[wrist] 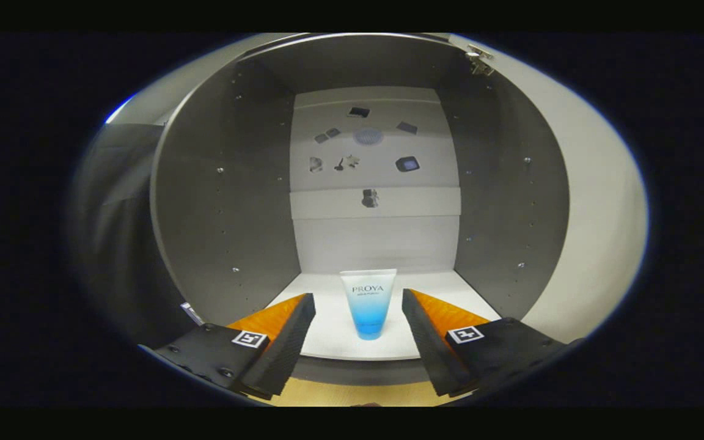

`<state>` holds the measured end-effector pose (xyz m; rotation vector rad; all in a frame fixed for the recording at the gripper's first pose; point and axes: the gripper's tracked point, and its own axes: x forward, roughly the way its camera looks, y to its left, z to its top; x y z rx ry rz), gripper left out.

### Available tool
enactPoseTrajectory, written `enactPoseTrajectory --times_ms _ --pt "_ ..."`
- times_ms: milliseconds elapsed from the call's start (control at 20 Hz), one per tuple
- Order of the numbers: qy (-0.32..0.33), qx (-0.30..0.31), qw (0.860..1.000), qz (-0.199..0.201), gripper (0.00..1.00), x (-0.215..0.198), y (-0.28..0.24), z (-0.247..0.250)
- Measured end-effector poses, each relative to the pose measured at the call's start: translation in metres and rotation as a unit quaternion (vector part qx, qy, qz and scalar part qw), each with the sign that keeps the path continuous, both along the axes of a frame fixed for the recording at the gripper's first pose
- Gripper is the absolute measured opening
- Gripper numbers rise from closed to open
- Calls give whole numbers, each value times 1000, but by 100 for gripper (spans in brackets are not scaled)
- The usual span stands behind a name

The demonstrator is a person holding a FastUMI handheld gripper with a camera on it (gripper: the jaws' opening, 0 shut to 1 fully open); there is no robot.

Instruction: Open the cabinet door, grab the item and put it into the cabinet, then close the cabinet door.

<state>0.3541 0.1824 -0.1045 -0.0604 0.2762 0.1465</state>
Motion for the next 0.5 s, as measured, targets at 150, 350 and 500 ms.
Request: enactPoseTrajectory --times_ms 150,350,500 --pt "-22 -3 1000 17 92 -47 13 26" --pt "-51 -6 998 28 92 -124 24 58" --pt "-70 -3 998 3 92 -179 9 81"
